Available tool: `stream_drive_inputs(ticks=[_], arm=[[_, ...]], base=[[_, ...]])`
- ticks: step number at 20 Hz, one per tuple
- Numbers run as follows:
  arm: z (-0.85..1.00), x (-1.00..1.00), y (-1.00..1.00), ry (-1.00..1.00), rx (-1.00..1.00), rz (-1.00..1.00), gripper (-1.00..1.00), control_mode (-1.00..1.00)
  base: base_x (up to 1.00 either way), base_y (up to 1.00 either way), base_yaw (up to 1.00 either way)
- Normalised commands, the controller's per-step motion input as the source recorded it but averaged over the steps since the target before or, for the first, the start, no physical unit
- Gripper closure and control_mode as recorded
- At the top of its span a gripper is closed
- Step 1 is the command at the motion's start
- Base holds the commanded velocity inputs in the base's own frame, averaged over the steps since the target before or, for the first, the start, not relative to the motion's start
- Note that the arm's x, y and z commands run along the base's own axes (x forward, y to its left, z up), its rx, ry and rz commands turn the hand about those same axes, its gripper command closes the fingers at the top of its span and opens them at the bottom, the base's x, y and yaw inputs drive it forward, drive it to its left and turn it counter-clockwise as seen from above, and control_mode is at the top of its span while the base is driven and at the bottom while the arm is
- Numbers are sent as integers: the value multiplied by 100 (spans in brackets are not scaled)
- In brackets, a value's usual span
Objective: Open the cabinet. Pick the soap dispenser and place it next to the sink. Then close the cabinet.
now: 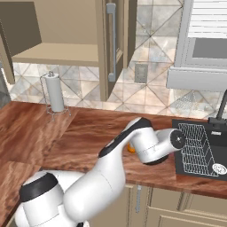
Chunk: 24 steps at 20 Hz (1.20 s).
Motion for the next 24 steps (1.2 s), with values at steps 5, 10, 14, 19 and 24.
stream_drive_inputs(ticks=[5, 10, 14, 19, 24], arm=[[-19, 18, -3, 0, 0, 0, 100, -100], [-16, 0, 0, 2, 0, 0, 100, -100], [-16, 0, 0, 1, 0, 0, 100, -100], [-25, 0, 0, 0, -2, 0, 100, -100], [-13, 0, 0, 2, -6, 0, 100, -100]], base=[[0, 0, 0], [0, 0, 0], [0, 0, 0], [0, 0, 0], [0, 0, 0]])
